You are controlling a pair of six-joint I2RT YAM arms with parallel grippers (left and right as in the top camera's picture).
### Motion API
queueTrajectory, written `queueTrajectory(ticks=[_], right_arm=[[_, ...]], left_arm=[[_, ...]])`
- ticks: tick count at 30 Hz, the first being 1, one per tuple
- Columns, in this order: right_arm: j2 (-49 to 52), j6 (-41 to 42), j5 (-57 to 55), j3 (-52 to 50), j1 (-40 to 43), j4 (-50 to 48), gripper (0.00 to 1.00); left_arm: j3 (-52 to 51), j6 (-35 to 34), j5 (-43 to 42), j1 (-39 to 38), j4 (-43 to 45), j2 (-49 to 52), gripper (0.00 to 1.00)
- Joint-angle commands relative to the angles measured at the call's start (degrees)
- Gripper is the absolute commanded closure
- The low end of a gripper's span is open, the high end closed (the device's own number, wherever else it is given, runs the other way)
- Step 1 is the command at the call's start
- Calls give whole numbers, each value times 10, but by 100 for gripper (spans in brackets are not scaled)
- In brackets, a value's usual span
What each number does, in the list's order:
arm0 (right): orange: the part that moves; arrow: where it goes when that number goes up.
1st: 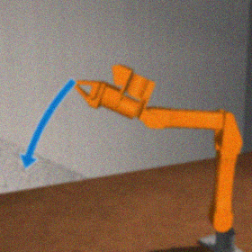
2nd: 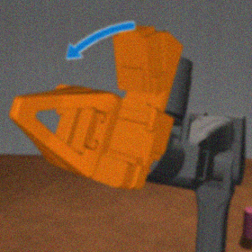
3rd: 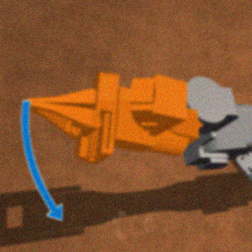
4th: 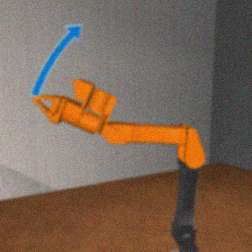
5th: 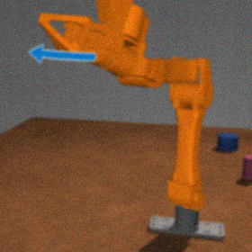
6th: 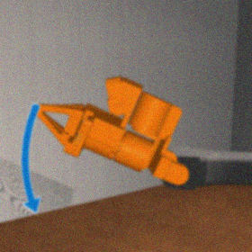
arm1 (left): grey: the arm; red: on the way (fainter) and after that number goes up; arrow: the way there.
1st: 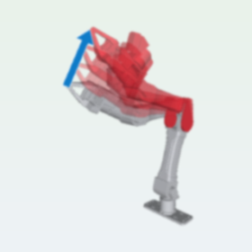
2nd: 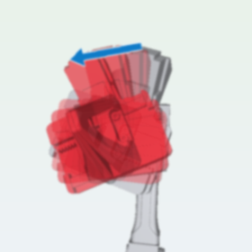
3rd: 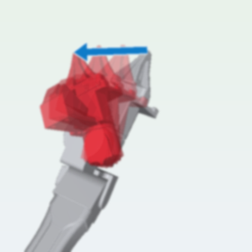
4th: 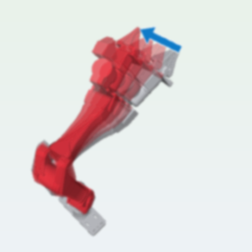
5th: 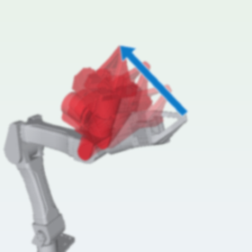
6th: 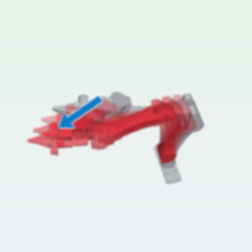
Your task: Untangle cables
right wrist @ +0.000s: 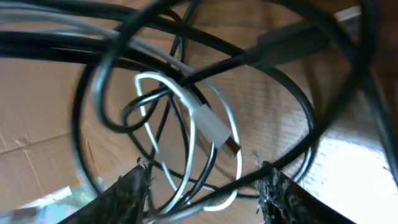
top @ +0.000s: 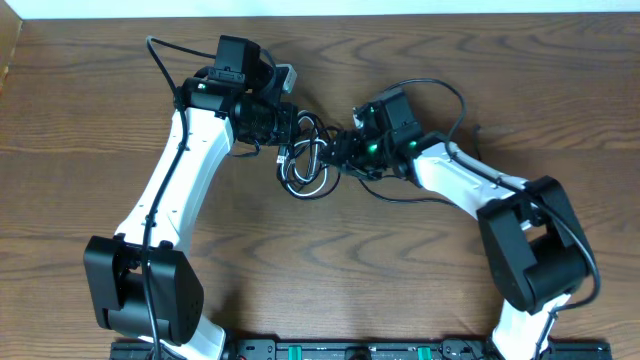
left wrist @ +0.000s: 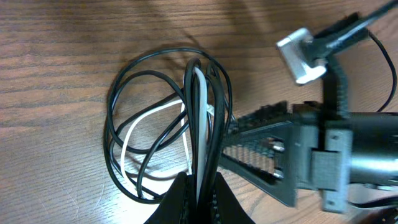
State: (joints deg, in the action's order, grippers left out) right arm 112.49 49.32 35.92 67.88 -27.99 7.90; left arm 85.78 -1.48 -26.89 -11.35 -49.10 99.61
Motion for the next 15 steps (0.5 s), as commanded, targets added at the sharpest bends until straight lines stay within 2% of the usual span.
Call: queueTrajectory(ticks=[1, 3, 11, 15], right_arm=[[30, 19, -16, 6, -13, -25, 52], [30, 18, -29, 6, -13, -28, 55], [20, -19, -39, 6, 5, -25, 99], [-19, -69, -41, 6, 31, 7, 99]], left_arm=[[-4, 3, -10, 1, -1, 3, 93], [-4, 3, -10, 1, -1, 3, 93], [-4, 3, -9, 1, -1, 3, 93], [-4, 2, 25, 1, -2, 3, 93]])
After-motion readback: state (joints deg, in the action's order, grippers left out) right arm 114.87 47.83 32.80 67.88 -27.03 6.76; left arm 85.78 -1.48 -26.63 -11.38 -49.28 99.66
